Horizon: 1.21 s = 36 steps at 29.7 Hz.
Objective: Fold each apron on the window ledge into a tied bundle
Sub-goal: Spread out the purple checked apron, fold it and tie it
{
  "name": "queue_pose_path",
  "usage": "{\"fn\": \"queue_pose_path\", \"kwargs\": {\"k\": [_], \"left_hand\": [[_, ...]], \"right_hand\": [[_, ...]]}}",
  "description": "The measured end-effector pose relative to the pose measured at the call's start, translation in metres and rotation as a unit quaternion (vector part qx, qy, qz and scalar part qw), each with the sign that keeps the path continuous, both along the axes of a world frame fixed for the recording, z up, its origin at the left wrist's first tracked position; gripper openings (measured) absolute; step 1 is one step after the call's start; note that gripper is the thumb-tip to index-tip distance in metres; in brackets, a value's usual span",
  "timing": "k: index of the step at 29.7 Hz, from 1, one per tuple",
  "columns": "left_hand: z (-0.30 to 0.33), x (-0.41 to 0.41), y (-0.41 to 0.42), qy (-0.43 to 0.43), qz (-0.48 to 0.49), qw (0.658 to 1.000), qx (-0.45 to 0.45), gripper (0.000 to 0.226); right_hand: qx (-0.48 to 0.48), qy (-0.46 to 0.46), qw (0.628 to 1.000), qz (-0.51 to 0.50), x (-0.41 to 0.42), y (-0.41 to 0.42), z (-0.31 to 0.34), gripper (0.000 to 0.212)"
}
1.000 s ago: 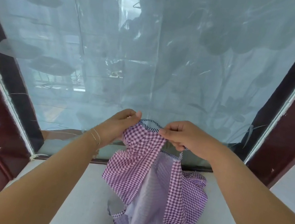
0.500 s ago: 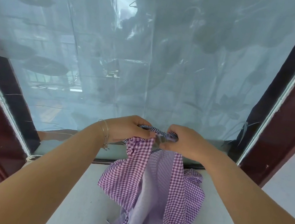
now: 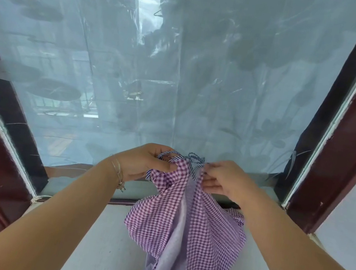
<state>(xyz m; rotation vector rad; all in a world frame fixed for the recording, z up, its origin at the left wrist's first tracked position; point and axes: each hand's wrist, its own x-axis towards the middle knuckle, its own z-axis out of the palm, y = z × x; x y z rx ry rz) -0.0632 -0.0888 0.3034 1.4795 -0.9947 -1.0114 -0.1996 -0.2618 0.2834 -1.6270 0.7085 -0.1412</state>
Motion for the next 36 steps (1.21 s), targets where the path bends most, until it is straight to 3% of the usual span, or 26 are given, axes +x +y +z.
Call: {"fn": "queue_pose_path", "kwargs": {"k": [2,4,15,18,22,27,32,36], "left_hand": [[0.006,-0.004,-0.004,-0.01,0.013,1.0,-0.017,0.022],[0.011,-0.01,-0.009,-0.014,0.039,0.998,-0.043,0.019],[0.014,-0.024,-0.012,-0.029,0.141,0.984,-0.105,0.013],[0.015,-0.025,-0.013,-0.018,0.178,0.977,-0.119,0.012],[0.015,-0.029,-0.015,-0.03,0.189,0.975,-0.114,0.01],[0.019,-0.03,-0.016,-0.096,0.182,0.976,-0.074,0.009],[0.015,-0.031,-0.018,-0.111,0.194,0.972,-0.079,0.006],[0.015,-0.029,-0.021,-0.094,0.22,0.965,-0.108,0.006]], "right_hand": [[0.206,-0.078,0.975,0.013,0.0,0.007,0.017,0.018],[0.266,-0.115,0.956,0.037,0.0,0.011,0.028,0.022],[0.293,-0.198,0.926,0.132,-0.009,0.026,0.02,0.054],[0.27,-0.225,0.92,0.172,-0.012,0.027,0.015,0.042],[0.229,-0.244,0.941,0.042,-0.008,0.033,0.013,0.014],[0.238,-0.222,0.945,-0.026,-0.008,0.029,0.016,0.015],[0.156,-0.219,0.963,-0.001,-0.008,0.038,0.019,0.015],[0.194,-0.261,0.945,0.036,-0.01,0.042,0.018,0.013]]}}
